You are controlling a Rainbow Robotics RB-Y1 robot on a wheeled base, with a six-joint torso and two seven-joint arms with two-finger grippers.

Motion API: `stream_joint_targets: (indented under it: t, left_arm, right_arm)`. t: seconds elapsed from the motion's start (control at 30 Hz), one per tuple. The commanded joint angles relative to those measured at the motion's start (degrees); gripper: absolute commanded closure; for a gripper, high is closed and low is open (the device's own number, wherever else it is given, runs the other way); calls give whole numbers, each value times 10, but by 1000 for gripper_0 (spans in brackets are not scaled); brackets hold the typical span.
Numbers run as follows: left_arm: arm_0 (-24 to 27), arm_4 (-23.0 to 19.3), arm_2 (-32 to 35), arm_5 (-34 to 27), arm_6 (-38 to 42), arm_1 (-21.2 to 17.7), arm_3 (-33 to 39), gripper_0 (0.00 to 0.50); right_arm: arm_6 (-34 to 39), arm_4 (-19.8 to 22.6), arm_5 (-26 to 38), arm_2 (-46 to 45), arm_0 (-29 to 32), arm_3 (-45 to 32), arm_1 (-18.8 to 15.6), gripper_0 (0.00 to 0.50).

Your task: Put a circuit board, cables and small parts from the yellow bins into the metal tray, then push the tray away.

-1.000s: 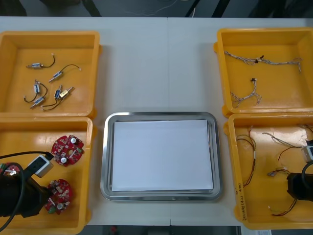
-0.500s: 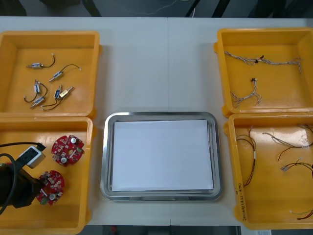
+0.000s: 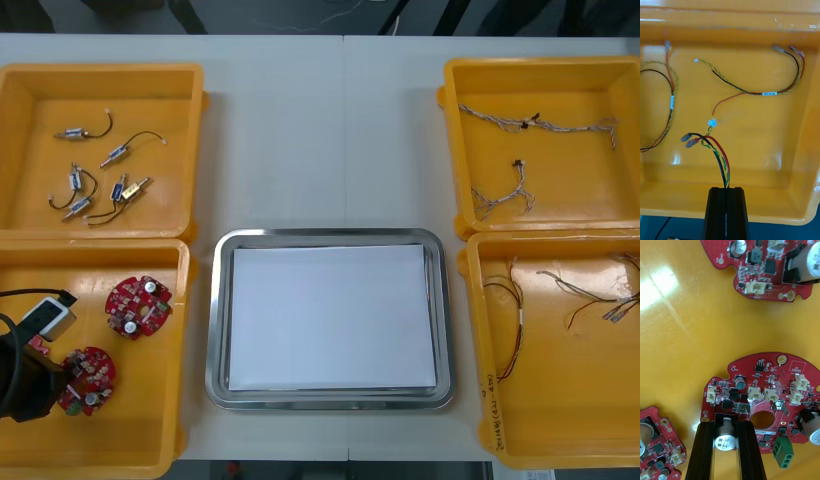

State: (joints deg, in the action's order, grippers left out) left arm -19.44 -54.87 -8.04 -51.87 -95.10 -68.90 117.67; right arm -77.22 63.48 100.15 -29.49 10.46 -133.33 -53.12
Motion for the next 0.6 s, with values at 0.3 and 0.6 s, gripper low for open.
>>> stream_joint_targets:
  t: [0.3,0.6]
  left_arm:
    - [25,-14,14,-7,-45,-20,-11,500]
    - [43,-30,23,-38,-41,-9,-8,65]
  right_arm:
    - [-2,61,3,68,-122,-36,-88,500]
    - [-3,65,3,176,-226,-38,-94,500]
